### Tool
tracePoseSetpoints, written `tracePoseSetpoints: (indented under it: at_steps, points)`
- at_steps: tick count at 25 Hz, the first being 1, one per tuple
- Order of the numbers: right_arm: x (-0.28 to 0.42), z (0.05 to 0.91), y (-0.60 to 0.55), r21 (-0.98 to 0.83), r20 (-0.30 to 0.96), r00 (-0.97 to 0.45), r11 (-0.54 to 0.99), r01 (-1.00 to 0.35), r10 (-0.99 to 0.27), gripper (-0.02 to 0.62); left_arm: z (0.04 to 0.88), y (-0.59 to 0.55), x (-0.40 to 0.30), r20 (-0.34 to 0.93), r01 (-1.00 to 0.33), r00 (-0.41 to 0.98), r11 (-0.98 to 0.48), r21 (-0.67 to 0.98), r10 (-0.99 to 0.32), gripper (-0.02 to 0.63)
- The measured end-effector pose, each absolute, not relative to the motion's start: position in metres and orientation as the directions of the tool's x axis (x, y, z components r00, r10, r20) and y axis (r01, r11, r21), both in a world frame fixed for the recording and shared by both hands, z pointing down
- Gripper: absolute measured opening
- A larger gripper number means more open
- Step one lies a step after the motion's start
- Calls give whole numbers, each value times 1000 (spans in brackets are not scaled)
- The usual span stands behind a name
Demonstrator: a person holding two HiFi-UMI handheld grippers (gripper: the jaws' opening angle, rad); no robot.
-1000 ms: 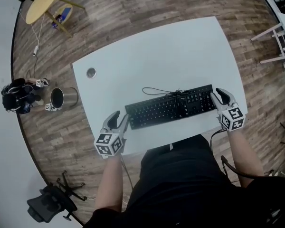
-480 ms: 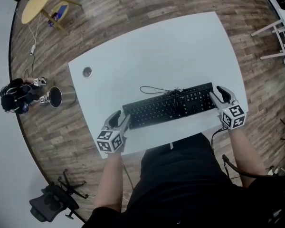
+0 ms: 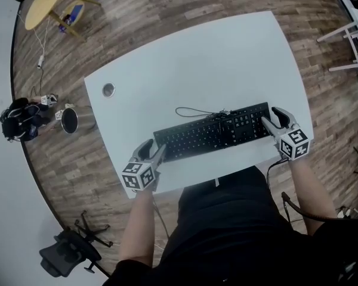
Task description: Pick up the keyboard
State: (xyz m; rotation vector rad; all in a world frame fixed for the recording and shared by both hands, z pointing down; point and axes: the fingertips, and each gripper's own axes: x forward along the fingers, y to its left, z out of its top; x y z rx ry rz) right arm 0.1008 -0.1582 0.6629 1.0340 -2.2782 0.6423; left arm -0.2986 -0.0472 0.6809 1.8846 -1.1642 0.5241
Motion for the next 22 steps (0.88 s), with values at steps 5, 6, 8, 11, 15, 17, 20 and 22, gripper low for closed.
tracePoseSetpoints:
  at_steps: [5, 6, 8, 11, 15, 17, 20, 22]
  points:
    - [93, 669, -154, -231, 655, -576, 596, -769, -489, 239, 685, -42, -294, 716, -867, 496, -233, 440, -491, 238]
    - [93, 670, -153, -235, 655, -578, 595, -768, -487, 239, 687, -41, -294, 718, -866, 498, -229, 445, -487, 242]
    - [93, 671, -152, -243, 655, -581, 592, -768, -483, 239, 689, -41, -294, 720, -866, 496, -223, 447, -486, 243]
    - [93, 672, -153, -263, 655, -591, 591, -763, -472, 239, 689, -42, -293, 719, -867, 494, -221, 446, -488, 242]
    - [91, 672, -153, -292, 650, -607, 587, -755, -457, 239, 686, -43, -294, 714, -864, 498, -208, 459, -492, 244]
    - [89, 673, -153, -329, 639, -625, 574, -750, -449, 239, 685, -43, -294, 708, -857, 507, -201, 474, -492, 244]
    - [88, 674, -153, -368, 630, -647, 568, -736, -430, 239, 685, -44, -290, 704, -845, 528, -209, 493, -475, 244]
    - [88, 676, -153, -378, 633, -654, 573, -727, -413, 239, 686, -45, -286, 707, -842, 533, -212, 496, -465, 252]
